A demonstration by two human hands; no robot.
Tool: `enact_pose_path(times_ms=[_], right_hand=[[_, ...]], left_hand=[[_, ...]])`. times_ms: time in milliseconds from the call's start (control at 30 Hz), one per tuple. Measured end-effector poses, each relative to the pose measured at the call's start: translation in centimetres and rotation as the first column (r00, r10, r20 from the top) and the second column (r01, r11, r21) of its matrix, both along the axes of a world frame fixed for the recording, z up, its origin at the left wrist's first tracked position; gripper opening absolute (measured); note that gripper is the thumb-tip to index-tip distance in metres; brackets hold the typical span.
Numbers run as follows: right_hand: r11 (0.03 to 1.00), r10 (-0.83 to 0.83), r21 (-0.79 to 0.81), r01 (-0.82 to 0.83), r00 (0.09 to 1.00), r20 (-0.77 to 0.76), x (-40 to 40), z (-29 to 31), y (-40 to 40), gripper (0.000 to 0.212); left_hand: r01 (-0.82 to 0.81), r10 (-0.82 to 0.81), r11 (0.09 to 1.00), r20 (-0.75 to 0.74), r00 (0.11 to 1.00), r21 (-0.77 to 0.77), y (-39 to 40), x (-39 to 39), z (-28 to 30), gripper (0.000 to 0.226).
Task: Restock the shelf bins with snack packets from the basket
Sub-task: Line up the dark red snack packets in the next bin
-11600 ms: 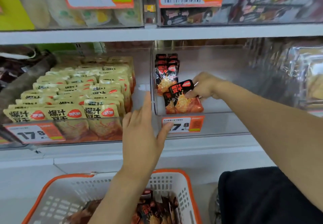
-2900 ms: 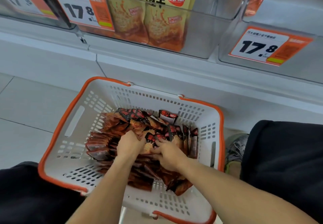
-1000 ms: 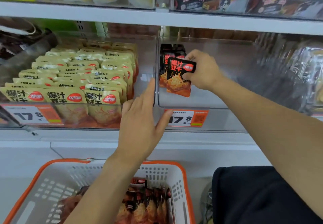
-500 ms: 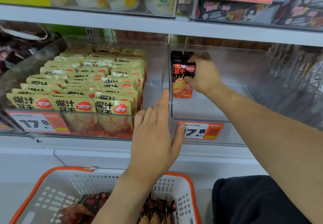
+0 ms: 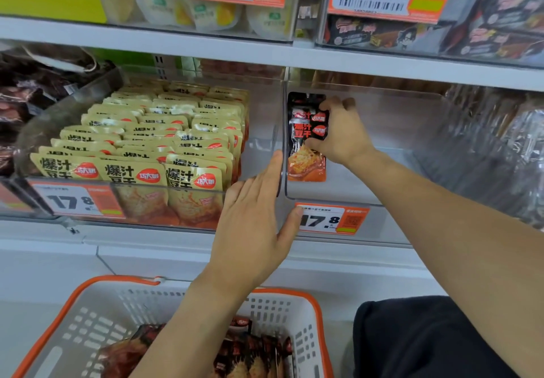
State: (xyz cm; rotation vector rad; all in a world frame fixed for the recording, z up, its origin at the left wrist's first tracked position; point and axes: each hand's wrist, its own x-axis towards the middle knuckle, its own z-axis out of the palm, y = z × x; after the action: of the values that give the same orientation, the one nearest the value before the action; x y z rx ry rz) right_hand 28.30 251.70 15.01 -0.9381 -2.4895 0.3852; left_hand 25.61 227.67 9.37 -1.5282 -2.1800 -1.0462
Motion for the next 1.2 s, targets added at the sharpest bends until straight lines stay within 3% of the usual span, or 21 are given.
enact_pose_path(times_ms=[100,200,267,333,400,433,533,633,733,833,933,1100,1200], right_hand=[[0.999,0.043,0.0,-0.043,0.998,-0.043,1.2,0.9,-0.8,0.058],[0.987,0.163,0.03,-0.161,0.983,-0.088,3.6,2.3,-3.9,0.026],[0.963,0.269,0.052,-0.264,0.948,-0.172,5.7,3.1,-7.5,0.013],[0.925,0.379,0.076,-0.372,0.896,-0.23,7.8,2.9,-11.5,0.012],[0.861,0.501,0.011,-0.508,0.846,-0.181,9.2,0.4,-15.0,0.009],[0.82,0.562,-0.058,-0.57,0.82,-0.107,9.7,-1.5,-16.5,0.009],[0.744,0.66,-0.356,-0.565,0.705,0.259,10.3,-9.6,-20.0,0.018],[0.707,0.686,-0.59,-0.391,0.583,0.436,10.7,-17.4,-22.5,0.026],[0.679,0.636,-0.711,-0.183,0.629,0.446,11.4,-22.6,-25.3,0.028],[0.638,0.601,-0.769,-0.042,0.653,0.462,12.2,-26.2,-28.3,0.054],[0.604,0.629,-0.796,-0.043,0.638,0.443,12.4,-28.4,-30.8,0.071],[0.569,0.683,-0.815,-0.11,0.615,0.394,11.3,-28.6,-32.4,0.038],[0.59,0.598,-0.805,-0.067,0.706,0.38,10.7,-28.3,-31.6,0.009]], left_hand=[[0.028,-0.046,0.986,0.106,0.993,0.166,-0.6,0.6,0.3,0.058],[-0.007,-0.018,0.898,0.055,0.998,0.44,-1.7,1.5,-0.3,0.025],[-0.015,-0.046,0.888,0.12,0.992,0.46,-2.8,1.6,-2.2,0.014],[-0.033,-0.063,0.951,0.298,0.952,0.306,-4.0,1.4,-5.2,0.013],[0.007,0.002,1.0,0.437,0.899,-0.02,-5.6,1.3,-9.5,0.013],[0.055,0.054,0.974,0.455,0.889,-0.222,-6.5,1.2,-11.9,0.012],[0.16,0.211,0.688,0.405,0.89,-0.708,-10.5,1.8,-18.1,0.023],[0.209,0.256,0.471,0.36,0.897,-0.857,-15.1,3.2,-22.0,0.033],[0.216,0.19,0.357,0.297,0.936,-0.909,-18.1,4.2,-23.5,0.034],[0.205,0.19,0.36,0.286,0.939,-0.91,-19.2,4.4,-23.8,0.029],[0.225,0.237,0.413,0.343,0.909,-0.883,-20.3,4.4,-23.9,0.02],[0.315,0.327,0.621,0.602,0.728,-0.718,-20.9,2.4,-23.1,0.004],[0.231,0.349,0.691,0.596,0.723,-0.685,-20.3,1.2,-22.1,0.006]])
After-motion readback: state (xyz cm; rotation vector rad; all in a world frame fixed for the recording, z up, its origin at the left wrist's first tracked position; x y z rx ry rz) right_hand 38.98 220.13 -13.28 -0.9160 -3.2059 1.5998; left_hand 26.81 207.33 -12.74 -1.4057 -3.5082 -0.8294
